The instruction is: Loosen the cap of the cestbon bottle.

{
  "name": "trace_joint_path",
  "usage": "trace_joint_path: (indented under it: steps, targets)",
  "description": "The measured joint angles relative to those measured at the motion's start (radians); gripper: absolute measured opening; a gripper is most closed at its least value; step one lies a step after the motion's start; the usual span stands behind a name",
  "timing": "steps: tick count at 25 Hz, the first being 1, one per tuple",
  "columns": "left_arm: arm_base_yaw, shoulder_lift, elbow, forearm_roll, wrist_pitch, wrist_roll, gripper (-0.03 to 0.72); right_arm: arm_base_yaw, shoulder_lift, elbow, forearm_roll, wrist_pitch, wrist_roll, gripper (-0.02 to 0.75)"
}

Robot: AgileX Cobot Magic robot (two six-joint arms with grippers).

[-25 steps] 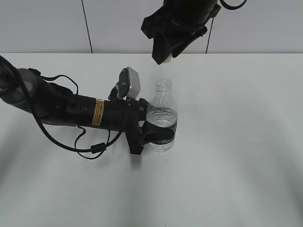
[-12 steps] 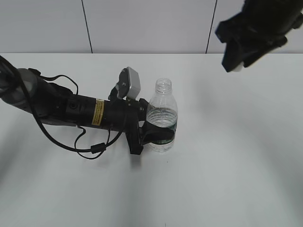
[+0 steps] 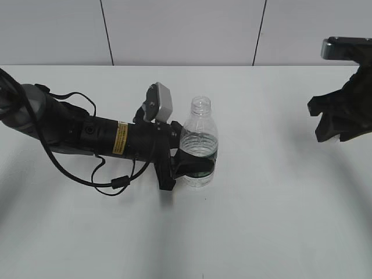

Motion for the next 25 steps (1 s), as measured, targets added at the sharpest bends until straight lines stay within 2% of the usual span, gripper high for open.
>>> trace_joint_path:
  steps: [7,14,25]
  targets:
    - [0.000,0.000,0.000,-0.003,-0.002,0.028,0.363,0.000,0.099,0.082,0.016,-0.161,0.026,0.298]
    - [-0.001,0.000,0.000,-0.077,0.020,0.067,0.363,0.000,0.226,0.085,0.022,-0.209,0.026,0.298]
    - [-0.001,0.000,0.000,-0.080,0.023,0.068,0.363,0.000,0.265,0.085,0.022,-0.265,-0.003,0.310]
